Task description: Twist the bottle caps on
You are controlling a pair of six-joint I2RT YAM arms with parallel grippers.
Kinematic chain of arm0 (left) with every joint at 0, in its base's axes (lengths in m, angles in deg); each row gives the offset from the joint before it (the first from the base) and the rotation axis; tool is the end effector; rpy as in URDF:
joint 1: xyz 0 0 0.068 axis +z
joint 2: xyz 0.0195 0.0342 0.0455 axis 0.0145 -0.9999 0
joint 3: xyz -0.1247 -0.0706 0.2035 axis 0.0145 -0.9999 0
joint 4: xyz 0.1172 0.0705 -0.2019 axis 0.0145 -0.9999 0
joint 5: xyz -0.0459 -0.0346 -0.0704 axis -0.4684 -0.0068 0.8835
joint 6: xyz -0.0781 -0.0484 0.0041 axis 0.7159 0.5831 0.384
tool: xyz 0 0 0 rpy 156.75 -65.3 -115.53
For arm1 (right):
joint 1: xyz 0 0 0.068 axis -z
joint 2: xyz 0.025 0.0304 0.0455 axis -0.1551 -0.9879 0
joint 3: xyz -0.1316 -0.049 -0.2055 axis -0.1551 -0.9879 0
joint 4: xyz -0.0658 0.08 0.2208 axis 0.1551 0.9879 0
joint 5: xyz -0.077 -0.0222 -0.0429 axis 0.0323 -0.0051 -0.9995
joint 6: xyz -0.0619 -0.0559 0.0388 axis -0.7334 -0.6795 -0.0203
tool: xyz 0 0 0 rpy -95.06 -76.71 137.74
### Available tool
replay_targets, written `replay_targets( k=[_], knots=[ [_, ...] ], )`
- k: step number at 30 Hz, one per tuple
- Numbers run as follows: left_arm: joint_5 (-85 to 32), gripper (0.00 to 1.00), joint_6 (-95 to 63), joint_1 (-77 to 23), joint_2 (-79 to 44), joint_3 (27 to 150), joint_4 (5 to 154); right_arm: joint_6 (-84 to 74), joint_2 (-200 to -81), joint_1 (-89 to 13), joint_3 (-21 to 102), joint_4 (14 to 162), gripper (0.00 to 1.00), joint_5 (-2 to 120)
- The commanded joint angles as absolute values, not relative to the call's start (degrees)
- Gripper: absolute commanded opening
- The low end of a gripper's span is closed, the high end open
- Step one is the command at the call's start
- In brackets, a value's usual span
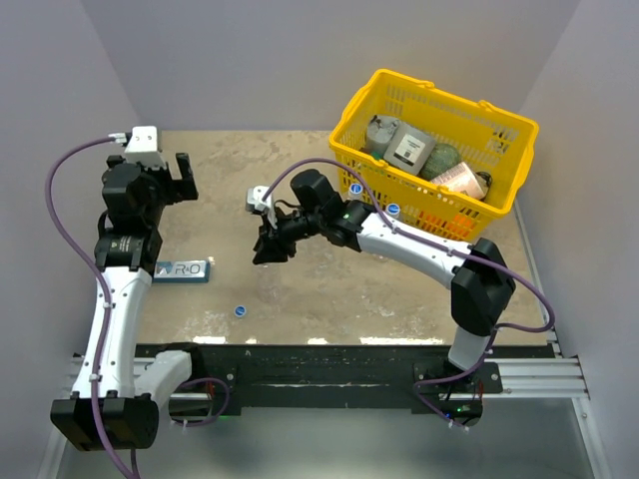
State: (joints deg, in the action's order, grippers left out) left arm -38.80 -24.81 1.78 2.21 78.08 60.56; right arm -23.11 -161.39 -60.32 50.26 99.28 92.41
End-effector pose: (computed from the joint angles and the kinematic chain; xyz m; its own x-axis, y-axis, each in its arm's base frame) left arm 0.2583 0.0174 0.3640 -0.1896 -0.0500 -0.9806 -0.1195 0.9925 -0.0275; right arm 0.2226 0.3652 0.2747 -0.1054 -0.3710 -0.9226 -0.9900 -0.0484 0.1326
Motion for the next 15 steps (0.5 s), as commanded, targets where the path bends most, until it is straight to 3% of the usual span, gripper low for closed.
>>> replay_targets(
  k=[1,8,15],
  knots=[
    [-28.28,1.0,-26.38,2.25,2.65,75.92,63.04,-24.16,-160.13,-60.51,52.83,97.79,0.17,89.17],
    [1.04,1.0,-43.49,2.42,5.97,69.33,63.58,-26.45,-155.55,-57.09,60.91,105.69,0.08,91.35],
    [19.97,1.0,-63.3,2.42,8.45,66.95,48.91,-25.04,-159.41,-47.78,77.07,115.79,0.05,97.86]
  ],
)
